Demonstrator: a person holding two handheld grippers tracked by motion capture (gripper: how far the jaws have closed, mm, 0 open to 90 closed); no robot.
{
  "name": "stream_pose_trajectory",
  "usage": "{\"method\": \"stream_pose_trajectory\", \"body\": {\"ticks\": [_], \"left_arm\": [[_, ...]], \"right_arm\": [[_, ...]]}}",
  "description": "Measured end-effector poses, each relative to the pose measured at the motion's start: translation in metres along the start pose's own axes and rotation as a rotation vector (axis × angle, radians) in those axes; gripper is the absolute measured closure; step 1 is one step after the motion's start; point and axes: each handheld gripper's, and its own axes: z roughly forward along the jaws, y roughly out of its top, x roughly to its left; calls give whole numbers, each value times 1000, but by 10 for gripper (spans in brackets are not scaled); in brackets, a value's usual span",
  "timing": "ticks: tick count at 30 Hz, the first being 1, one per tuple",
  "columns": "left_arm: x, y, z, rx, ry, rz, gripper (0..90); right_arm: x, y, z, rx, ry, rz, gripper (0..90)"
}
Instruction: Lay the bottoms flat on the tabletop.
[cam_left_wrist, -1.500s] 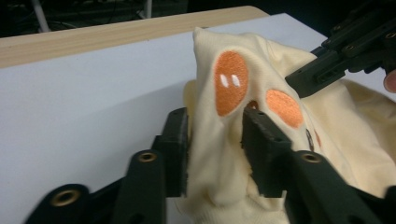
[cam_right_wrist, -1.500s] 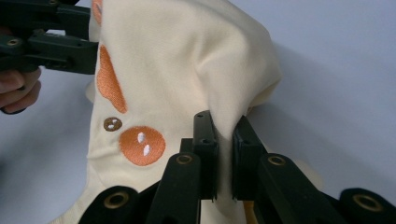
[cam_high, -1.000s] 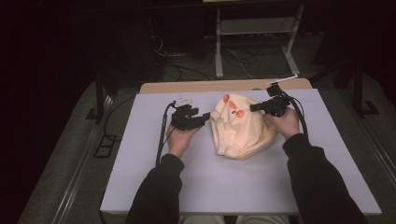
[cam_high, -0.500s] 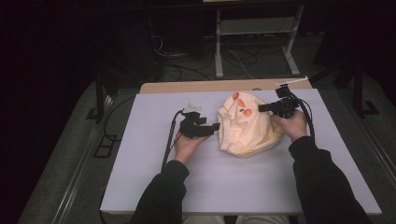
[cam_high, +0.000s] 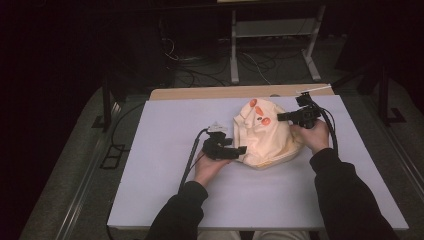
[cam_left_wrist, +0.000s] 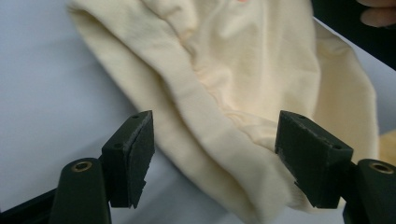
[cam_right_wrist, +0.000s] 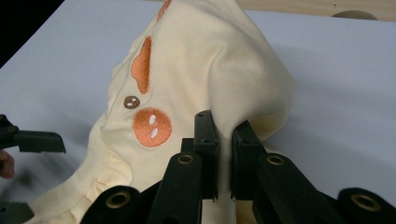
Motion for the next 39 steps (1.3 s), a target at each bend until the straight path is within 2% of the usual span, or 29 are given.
{"method": "stream_pose_trajectory", "body": {"ticks": [3, 9, 13, 15, 18, 20, 22, 24, 28, 31, 39], "left_arm": [[-2, -5, 0, 12, -4, -8, 283], [-1, -13, -4, 24, -26, -66, 315], [-1, -16, -5, 57, -73, -83, 366], [-1, -17, -5, 77, -113, -100, 395], [-2, -20, -2, 128, -152, -100, 443], [-4, -23, -1, 132, -156, -107, 462], [-3, -24, 0, 129, -164, -110, 517], [-2, -25, 0, 137, -171, -101, 585], [-1, -26, 0, 162, -190, -65, 816], [0, -25, -1, 168, -194, -60, 852], [-1, -14, -13, 177, -166, 10, 860]], "right_arm": [[-1, -2, 0, -1, 2, -4, 825], [-1, -3, -1, -2, 0, -10, 824], [-1, -4, -1, -5, 0, -9, 824], [-1, -4, -1, -6, -1, -8, 824], [1, -5, -1, -8, -13, -17, 824], [2, -5, -1, -9, -16, -24, 824], [3, -6, -1, -6, -24, -31, 824], [5, -6, -1, -4, -29, -36, 824], [6, -6, -1, -3, -30, -51, 824], [7, -8, -2, -1, -38, -69, 824], [4, -16, -10, 6, -22, -72, 824]]}}
